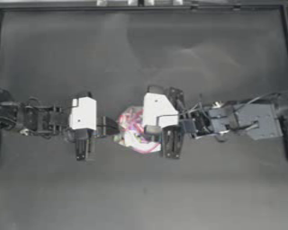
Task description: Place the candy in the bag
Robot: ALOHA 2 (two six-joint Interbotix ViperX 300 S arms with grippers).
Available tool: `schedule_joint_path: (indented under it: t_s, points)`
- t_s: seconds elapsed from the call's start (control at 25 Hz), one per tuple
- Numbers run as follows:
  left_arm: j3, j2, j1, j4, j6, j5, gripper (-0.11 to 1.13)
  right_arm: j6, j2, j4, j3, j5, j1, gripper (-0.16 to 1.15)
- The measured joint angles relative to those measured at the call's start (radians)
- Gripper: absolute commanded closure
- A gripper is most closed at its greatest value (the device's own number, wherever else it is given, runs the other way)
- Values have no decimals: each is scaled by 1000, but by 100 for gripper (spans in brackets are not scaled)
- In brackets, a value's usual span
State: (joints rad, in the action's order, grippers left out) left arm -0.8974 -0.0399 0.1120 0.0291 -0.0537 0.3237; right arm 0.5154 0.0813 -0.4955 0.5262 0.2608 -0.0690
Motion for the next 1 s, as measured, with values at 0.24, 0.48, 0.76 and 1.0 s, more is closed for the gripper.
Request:
schedule_joint_path:
  t_s: [0.24,0.48,0.76,1.0]
  points:
    - [0,-2,0,0,0,0,99,0,-2,6,-9,2,0,1]
    - [0,-2,11,0,-2,-2,99,0,-89,9,3,3,6,1]
    - [0,0,40,3,-55,12,99,9,-241,9,64,2,18,1]
    - [0,-29,46,0,-64,17,99,14,-310,9,97,2,29,1]
